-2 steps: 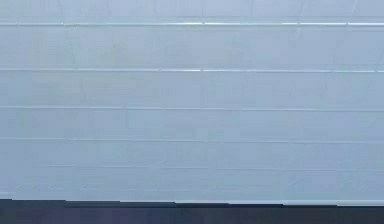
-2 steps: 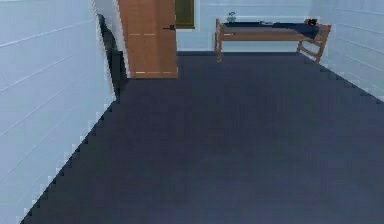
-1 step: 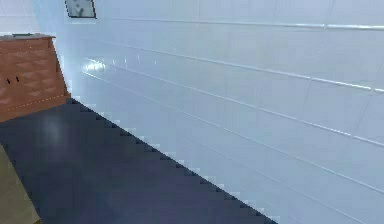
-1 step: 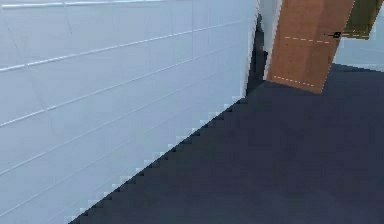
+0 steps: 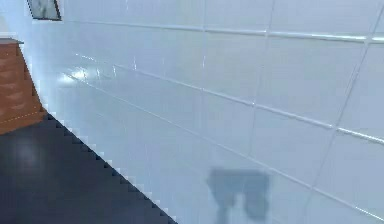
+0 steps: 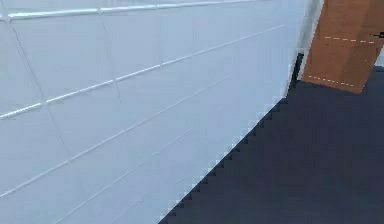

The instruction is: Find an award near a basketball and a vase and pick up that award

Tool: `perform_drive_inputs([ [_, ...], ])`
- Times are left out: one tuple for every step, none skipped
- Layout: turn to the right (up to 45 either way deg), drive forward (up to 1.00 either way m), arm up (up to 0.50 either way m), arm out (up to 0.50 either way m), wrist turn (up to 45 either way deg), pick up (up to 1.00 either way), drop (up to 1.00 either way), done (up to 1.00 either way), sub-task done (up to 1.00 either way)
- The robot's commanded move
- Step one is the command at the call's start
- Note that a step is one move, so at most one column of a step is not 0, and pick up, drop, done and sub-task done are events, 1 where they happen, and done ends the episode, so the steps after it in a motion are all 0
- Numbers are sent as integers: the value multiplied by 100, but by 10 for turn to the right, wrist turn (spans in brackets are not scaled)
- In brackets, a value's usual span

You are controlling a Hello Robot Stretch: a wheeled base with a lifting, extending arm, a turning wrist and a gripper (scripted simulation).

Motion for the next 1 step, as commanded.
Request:
perform_drive_inputs([
  [-450,0,0,0,0,0,0,0,0],
])
